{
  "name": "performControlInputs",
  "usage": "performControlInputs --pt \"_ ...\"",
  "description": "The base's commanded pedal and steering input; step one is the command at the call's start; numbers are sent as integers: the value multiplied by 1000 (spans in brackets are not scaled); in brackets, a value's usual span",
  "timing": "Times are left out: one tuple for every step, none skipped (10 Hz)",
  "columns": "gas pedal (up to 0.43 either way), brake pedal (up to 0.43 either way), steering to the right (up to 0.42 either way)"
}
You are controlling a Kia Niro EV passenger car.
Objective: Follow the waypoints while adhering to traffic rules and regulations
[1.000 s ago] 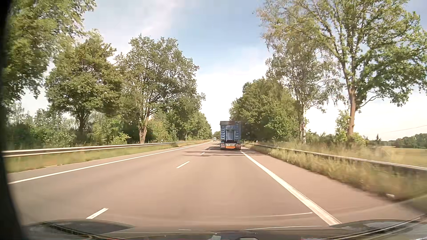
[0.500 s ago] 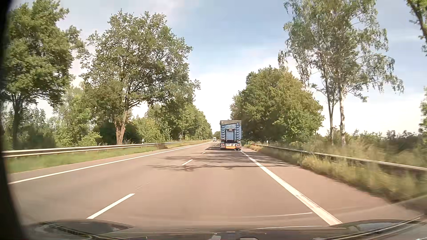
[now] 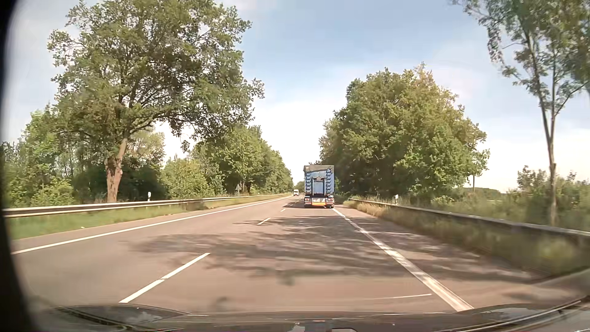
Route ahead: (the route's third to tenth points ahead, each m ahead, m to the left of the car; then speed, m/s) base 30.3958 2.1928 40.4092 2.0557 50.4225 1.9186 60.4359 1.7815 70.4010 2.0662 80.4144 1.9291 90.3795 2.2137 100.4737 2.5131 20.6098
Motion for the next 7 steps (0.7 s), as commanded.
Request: performControlInputs --pt "177 0 -1" --pt "177 0 -1" --pt "177 0 -1" --pt "177 0 -1" --pt "177 0 -1" --pt "177 0 -1" --pt "177 0 -1"
